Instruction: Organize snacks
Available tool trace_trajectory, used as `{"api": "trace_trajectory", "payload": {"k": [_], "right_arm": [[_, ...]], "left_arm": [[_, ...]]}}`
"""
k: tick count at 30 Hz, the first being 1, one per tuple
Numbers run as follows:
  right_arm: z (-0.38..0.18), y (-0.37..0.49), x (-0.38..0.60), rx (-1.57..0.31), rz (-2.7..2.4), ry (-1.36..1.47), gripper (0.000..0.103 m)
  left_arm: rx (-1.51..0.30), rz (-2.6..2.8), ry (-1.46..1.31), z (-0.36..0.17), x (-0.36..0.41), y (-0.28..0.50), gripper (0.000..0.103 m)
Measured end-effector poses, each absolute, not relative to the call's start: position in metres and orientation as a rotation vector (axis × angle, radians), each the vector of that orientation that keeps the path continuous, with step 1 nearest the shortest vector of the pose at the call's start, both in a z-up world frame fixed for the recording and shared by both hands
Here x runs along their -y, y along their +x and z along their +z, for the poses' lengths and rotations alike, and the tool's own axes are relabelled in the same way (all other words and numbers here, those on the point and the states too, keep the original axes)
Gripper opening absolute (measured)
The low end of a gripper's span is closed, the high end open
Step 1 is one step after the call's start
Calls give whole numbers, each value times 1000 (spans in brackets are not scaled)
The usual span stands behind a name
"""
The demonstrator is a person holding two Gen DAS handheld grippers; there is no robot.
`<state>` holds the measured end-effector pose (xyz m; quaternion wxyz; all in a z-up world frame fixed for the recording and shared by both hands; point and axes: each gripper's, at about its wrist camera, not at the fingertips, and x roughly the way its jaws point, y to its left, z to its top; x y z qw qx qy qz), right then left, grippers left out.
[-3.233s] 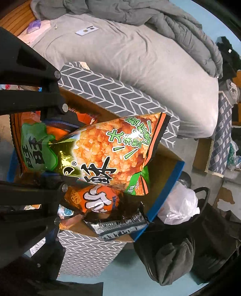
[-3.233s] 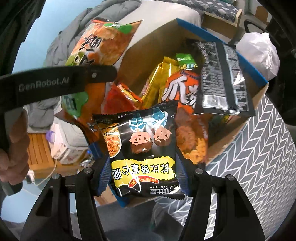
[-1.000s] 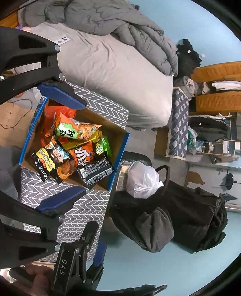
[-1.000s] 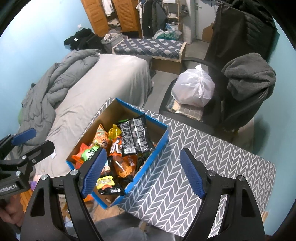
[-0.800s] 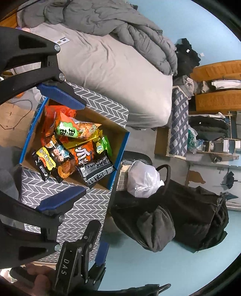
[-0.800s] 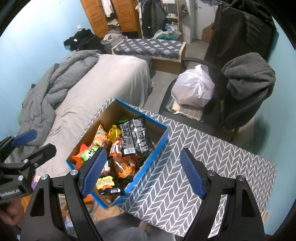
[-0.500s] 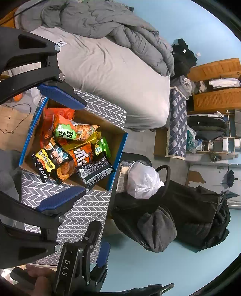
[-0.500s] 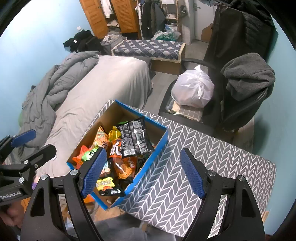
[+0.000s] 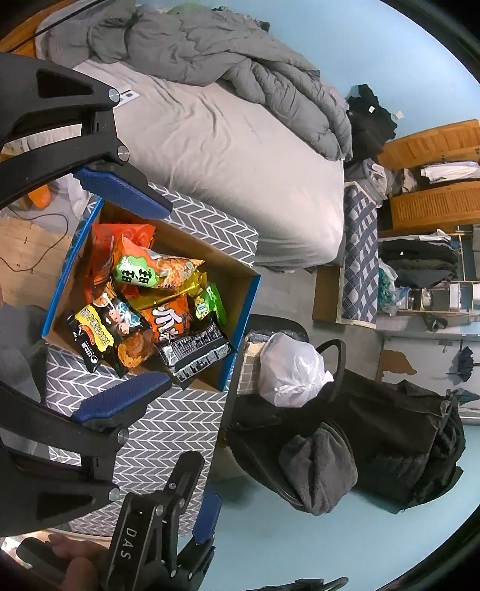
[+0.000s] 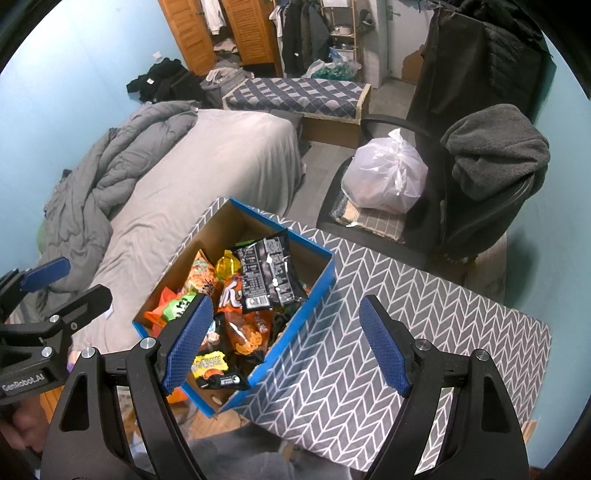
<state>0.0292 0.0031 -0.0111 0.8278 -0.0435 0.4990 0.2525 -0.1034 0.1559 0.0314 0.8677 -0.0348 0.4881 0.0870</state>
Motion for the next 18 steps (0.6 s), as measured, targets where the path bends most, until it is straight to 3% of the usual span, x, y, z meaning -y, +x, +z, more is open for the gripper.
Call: {"api": "trace_trajectory", "payload": {"k": [18], "right_arm": [[-11,27,-4,-1064,534,-92,81]], "left_arm": [[-1030,188,-70,30,-157,-105,86]]}}
